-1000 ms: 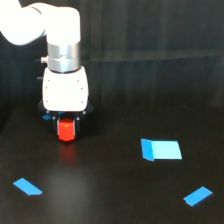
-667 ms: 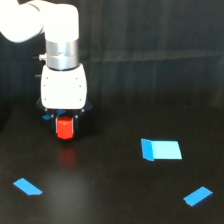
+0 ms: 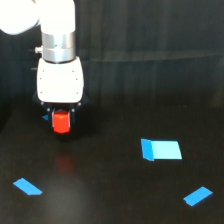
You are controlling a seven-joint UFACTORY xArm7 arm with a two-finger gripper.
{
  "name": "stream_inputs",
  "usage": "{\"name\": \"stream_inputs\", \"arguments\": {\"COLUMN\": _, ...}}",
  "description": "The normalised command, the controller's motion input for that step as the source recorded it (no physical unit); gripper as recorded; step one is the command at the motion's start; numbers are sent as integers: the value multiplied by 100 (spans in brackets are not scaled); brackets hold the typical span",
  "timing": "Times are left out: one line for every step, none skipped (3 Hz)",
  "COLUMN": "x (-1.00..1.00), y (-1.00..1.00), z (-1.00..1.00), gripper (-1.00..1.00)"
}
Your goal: Pick up the red object from the table
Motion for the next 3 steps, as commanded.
{"name": "stream_inputs", "arguments": {"x": -14, "y": -21, "z": 83, "gripper": -97}}
{"name": "stream_inputs", "arguments": {"x": -23, "y": -9, "z": 71, "gripper": -100}}
{"name": "stream_inputs", "arguments": {"x": -15, "y": -4, "z": 64, "gripper": -97}}
